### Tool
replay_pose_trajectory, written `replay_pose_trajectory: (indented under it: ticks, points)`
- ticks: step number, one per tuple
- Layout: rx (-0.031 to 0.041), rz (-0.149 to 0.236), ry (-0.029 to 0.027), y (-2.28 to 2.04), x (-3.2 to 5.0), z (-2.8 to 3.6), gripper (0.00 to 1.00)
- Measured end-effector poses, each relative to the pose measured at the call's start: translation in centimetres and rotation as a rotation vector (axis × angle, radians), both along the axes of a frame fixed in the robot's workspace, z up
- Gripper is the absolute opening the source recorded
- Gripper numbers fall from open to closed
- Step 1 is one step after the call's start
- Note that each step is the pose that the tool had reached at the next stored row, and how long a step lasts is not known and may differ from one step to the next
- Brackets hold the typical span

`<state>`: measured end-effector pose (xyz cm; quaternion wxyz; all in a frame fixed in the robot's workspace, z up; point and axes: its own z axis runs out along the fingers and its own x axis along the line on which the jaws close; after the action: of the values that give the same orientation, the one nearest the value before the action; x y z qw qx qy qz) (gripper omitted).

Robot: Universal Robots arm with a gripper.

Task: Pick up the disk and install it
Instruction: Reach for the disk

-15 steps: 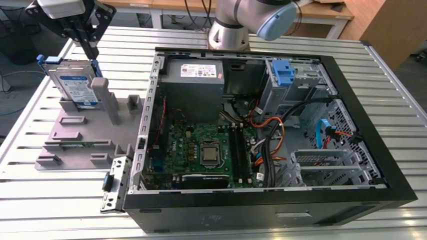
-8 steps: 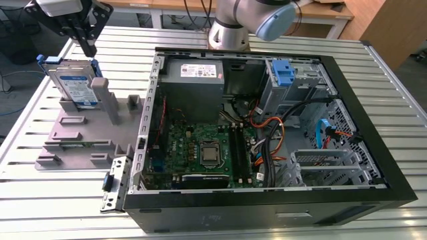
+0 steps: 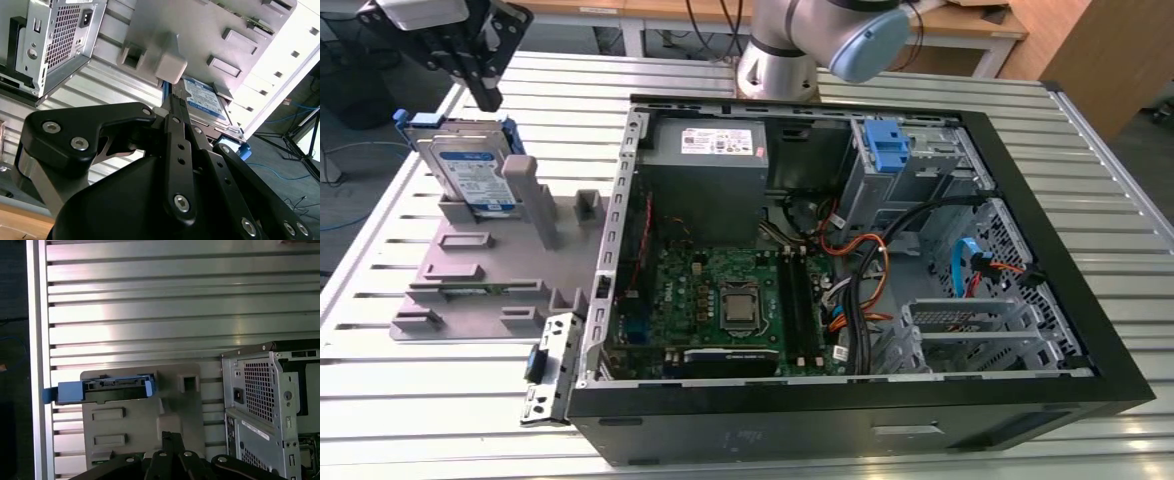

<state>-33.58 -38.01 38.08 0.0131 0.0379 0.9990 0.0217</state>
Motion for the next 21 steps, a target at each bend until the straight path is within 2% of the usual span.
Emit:
replay_pose_trajectory:
  ticks: [7, 21]
  points:
    - [0.0000, 0.000, 0.0000, 0.15, -0.72, -0.10, 0.11]
    - [0.0001, 0.000, -0.0001, 0.16, -1.14, -0.18, 0.11]
